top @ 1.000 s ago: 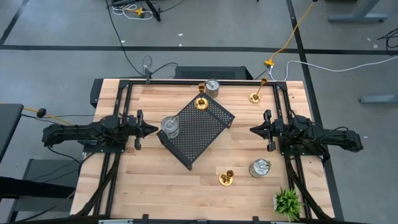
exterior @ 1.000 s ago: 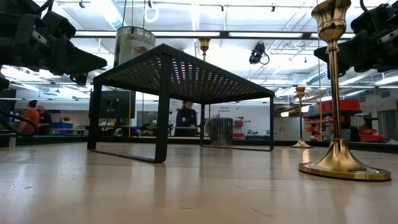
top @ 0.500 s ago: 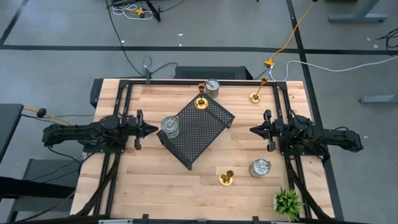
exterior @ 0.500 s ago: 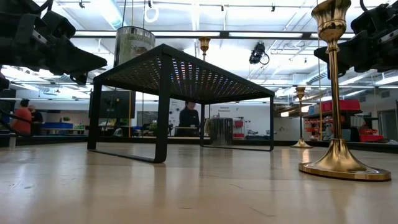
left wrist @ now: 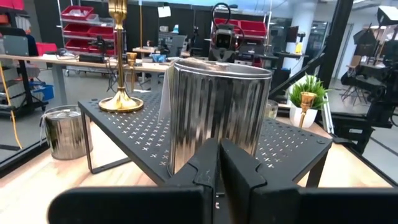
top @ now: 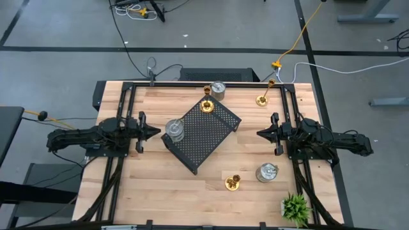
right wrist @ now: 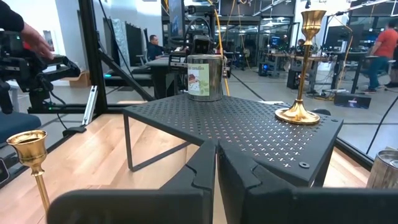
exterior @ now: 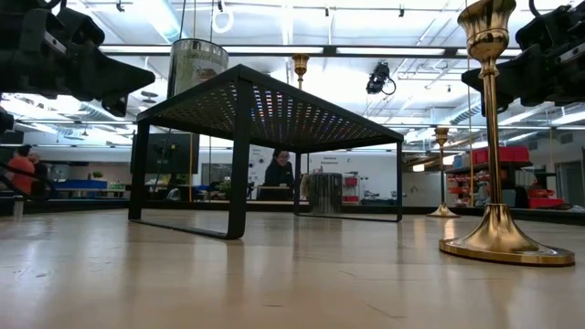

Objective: Pick & Place candle stick holders
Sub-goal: Put the bottom left silver scented candle on the shelf

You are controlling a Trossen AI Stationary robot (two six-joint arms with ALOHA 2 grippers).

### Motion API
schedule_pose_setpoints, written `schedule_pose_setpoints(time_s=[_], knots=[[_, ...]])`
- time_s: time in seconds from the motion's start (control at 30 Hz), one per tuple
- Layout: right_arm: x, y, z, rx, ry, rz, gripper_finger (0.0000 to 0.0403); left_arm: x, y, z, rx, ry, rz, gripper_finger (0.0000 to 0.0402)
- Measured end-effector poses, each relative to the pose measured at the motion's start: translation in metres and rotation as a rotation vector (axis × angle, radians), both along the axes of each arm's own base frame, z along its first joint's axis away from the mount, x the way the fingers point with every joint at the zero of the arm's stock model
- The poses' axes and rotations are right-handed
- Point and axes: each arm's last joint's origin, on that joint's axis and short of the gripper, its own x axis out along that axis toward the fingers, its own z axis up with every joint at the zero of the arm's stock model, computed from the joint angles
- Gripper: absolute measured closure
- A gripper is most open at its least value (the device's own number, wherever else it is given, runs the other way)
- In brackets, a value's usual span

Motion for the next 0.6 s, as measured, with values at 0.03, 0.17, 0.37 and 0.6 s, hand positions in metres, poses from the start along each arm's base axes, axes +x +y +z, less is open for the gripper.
schedule_pose_setpoints(time_s=[0.03,0.17,0.37,0.6], knots=[[0.0,0.0,0.0,0.0,0.0,0.0,0.038,0.0,0.0,0.0,0.0,0.0,0.0,0.0376],[0.0,0.0,-0.0001,0.0,0.0,0.0,0.038,0.0,0.0,0.0,0.0,0.0,0.0,0.0376],[0.0,0.0,0.0,0.0,0.0,0.0,0.038,0.0,0.0,0.0001,0.0,-0.001,0.001,0.0376],[0.0,0.0,0.0,0.0,0.0,0.0,0.038,0.0003,0.0001,-0.0001,0.0,0.002,0.001,0.0376]])
